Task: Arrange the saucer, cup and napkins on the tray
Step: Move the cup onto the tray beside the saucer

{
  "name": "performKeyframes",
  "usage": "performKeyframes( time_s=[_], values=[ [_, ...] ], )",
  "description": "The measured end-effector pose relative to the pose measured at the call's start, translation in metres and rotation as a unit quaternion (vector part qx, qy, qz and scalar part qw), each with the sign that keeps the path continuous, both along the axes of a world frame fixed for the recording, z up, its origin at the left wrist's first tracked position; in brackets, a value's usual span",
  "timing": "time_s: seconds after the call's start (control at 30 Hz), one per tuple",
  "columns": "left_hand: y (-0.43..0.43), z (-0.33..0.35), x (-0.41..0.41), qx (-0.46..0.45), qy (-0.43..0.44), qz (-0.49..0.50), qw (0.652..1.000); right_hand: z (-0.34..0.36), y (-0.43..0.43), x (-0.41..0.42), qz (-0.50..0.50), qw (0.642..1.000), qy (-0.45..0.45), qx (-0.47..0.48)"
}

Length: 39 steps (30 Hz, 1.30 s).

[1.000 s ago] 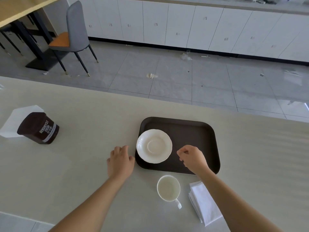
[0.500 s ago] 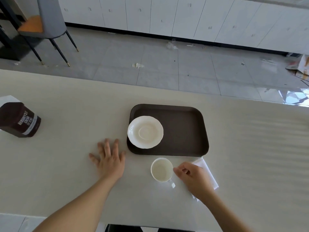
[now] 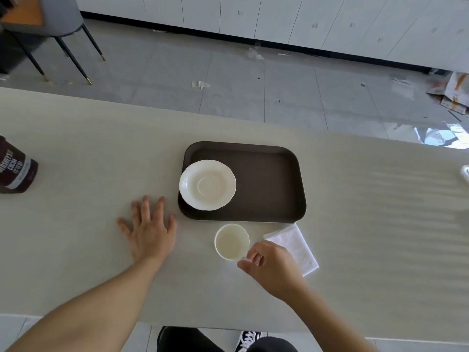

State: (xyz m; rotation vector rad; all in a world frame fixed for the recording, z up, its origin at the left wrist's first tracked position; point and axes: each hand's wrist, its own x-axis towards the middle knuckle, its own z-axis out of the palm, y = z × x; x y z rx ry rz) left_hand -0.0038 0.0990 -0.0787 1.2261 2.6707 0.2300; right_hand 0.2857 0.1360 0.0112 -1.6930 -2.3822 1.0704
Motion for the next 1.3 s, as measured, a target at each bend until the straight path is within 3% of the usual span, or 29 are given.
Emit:
performKeyframes(
  time_s=[0.47,0.63,0.8,1.3],
  values=[
    [-0.001,-0.003,0.0,0.029,0.009,0.011,0.999,-0.006,0.0,0.002,-0.068,0.991,0.078,0.086],
    [-0.002,0.0,0.002,0.028,0.014,0.012,0.999,0.008,0.03,0.008,-0.126,0.976,0.111,0.142],
    [-0.002,0.001,0.001,0.024,0.013,0.014,1.0,0.011,0.07,0.002,-0.18,0.968,0.119,0.13],
    [-0.002,-0.008,-0.001,0.037,0.022,0.014,0.999,-0.014,0.107,-0.006,-0.127,0.978,0.072,0.15]
  ],
)
